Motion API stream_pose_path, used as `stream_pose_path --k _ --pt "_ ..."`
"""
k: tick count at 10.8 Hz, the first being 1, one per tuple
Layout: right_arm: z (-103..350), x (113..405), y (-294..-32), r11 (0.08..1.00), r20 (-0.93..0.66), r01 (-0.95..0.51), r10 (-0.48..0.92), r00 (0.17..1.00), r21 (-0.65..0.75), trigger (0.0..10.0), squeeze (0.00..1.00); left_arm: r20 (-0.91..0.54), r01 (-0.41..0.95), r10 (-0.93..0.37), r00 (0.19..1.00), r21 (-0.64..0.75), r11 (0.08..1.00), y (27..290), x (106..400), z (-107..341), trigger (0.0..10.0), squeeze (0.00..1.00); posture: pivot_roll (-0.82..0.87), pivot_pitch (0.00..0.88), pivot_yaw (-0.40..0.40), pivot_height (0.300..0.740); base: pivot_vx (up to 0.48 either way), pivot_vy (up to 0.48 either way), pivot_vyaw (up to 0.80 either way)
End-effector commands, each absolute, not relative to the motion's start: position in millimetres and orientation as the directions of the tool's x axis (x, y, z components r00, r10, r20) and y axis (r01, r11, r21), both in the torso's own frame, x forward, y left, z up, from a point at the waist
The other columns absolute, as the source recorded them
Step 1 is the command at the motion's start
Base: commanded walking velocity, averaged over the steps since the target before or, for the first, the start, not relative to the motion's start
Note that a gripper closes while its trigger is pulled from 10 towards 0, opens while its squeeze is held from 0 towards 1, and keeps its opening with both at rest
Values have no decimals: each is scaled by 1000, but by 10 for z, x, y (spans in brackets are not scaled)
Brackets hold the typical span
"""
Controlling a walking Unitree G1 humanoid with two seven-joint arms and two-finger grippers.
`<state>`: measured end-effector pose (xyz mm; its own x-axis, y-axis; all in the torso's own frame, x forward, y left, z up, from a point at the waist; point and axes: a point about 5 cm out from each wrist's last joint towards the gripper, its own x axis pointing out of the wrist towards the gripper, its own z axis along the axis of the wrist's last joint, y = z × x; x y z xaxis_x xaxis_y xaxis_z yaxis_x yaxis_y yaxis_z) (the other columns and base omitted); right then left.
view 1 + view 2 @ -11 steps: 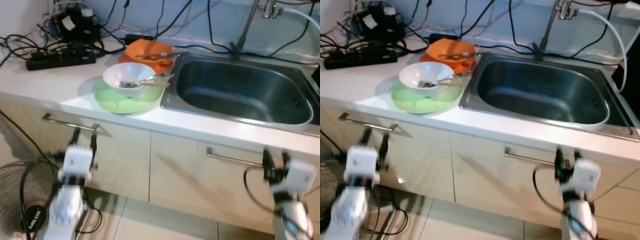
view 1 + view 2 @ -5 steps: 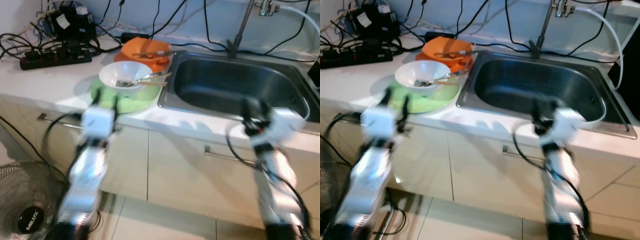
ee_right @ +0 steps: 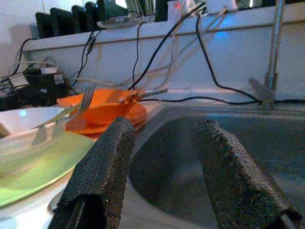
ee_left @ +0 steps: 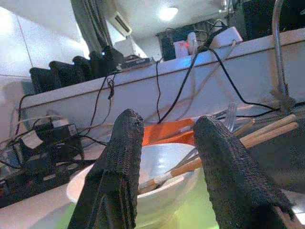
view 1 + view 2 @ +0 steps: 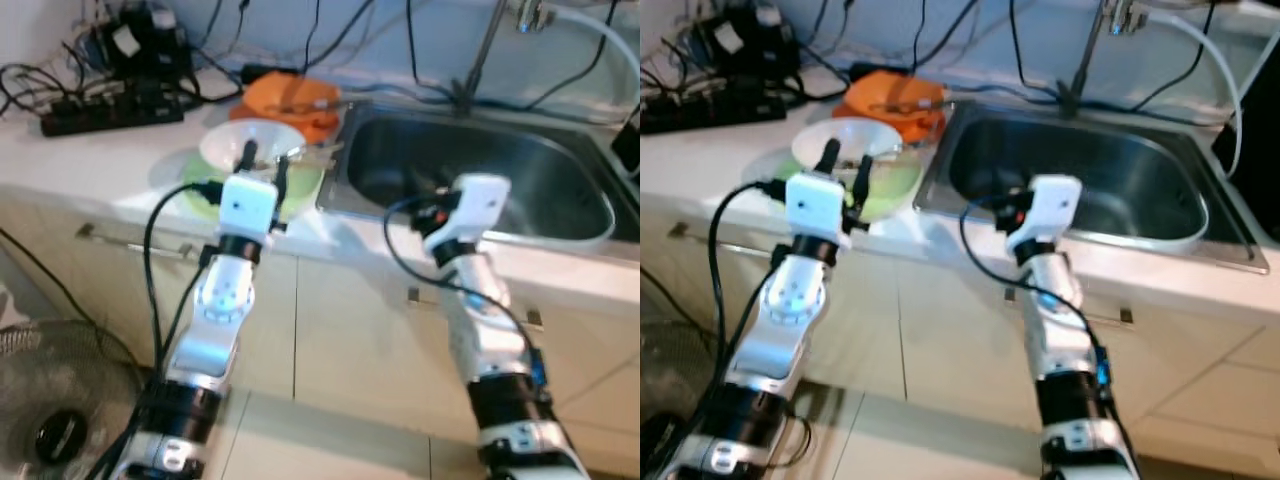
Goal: Kitchen organization
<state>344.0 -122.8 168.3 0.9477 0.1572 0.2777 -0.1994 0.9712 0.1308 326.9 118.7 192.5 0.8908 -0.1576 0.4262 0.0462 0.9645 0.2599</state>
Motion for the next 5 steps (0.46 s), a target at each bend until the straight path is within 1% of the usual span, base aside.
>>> stream_pose_path --k 1,5 --pt "1663 3445 -1236 973 265 -193 154 952 127 10000 0 432 51 -165 887 264 963 1157 3279 1941 10000 0 195 0 -58 740 0 -274 0" --pt "1637 3494 -1260 972 260 -183 141 955 145 10000 0 423 57 -169 890 265 962 1151 3291 1877 10000 0 189 0 -51 740 0 -294 0"
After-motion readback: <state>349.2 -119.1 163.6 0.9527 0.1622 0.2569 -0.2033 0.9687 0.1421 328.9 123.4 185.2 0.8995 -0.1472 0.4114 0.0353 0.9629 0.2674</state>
